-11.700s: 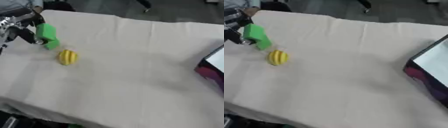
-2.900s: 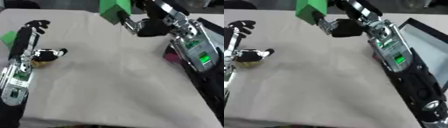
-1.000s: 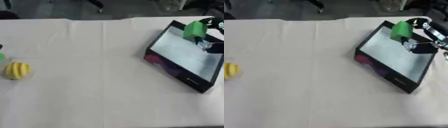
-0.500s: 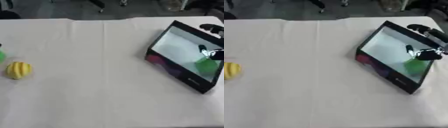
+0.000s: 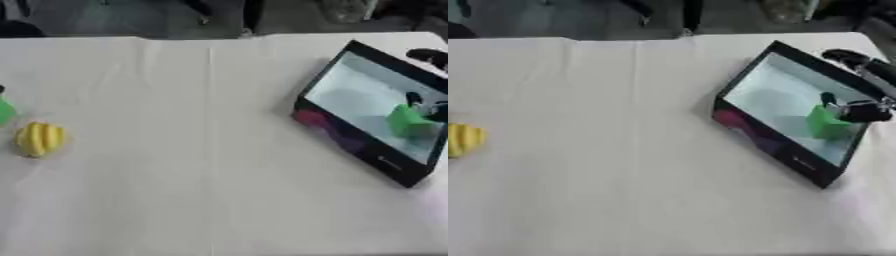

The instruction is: Pick up the objects with one hand, pass them to the other hand, and then place them into the box on the other side of the table.

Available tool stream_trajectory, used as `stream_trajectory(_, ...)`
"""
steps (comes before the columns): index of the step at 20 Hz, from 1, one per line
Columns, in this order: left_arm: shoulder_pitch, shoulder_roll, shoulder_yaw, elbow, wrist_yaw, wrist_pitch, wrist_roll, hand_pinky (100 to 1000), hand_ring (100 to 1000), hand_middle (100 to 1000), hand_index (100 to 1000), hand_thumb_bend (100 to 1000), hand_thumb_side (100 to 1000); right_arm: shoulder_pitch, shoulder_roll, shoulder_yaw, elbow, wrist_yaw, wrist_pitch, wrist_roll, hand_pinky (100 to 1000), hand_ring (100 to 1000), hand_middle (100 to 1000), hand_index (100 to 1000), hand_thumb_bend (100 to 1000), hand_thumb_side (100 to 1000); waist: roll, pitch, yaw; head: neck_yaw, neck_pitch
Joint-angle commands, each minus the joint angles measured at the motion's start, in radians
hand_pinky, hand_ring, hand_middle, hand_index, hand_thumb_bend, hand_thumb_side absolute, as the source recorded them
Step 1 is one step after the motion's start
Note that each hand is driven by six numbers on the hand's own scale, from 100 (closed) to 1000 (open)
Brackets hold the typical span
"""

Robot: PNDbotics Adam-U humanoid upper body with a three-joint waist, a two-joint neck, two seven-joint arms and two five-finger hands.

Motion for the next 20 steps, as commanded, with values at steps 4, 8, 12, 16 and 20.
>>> stream_trajectory(4, -0.024, 0.060, 0.012, -0.008, 0.000, 0.001, -0.021, 735, 696, 702, 823, 673, 167, -0.016, -0.021, -0.027, -0.126, -0.396, 0.057, -0.023, 1000, 1000, 1000, 1000, 100, 355, 0.016, -0.033, 0.001, 0.031, 0.000)
stream_trajectory(8, -0.061, 0.114, -0.001, 0.038, -0.011, -0.013, -0.111, 760, 731, 732, 849, 689, 207, -0.021, -0.024, -0.038, -0.222, -0.616, 0.050, 0.008, 1000, 1000, 1000, 1000, 100, 480, 0.019, -0.032, 0.000, 0.072, 0.004)
stream_trajectory(12, -0.122, 0.191, -0.023, 0.133, -0.003, -0.054, -0.274, 782, 758, 749, 861, 704, 236, -0.022, -0.030, -0.049, -0.273, -0.719, 0.060, 0.029, 1000, 1000, 1000, 1000, 100, 510, 0.022, -0.034, -0.003, 0.123, 0.002)
stream_trajectory(16, -0.184, 0.258, -0.036, 0.246, 0.021, -0.121, -0.435, 804, 782, 767, 873, 748, 225, -0.025, -0.036, -0.052, -0.310, -0.751, 0.084, 0.017, 1000, 1000, 1000, 1000, 100, 513, 0.023, -0.035, -0.007, 0.161, 0.003)
stream_trajectory(20, -0.255, 0.301, -0.045, 0.387, 0.003, -0.169, -0.542, 818, 797, 777, 888, 795, 214, -0.029, -0.038, -0.052, -0.338, -0.761, 0.093, 0.011, 1000, 1000, 1000, 1000, 100, 515, 0.025, -0.035, -0.011, 0.181, 0.005)
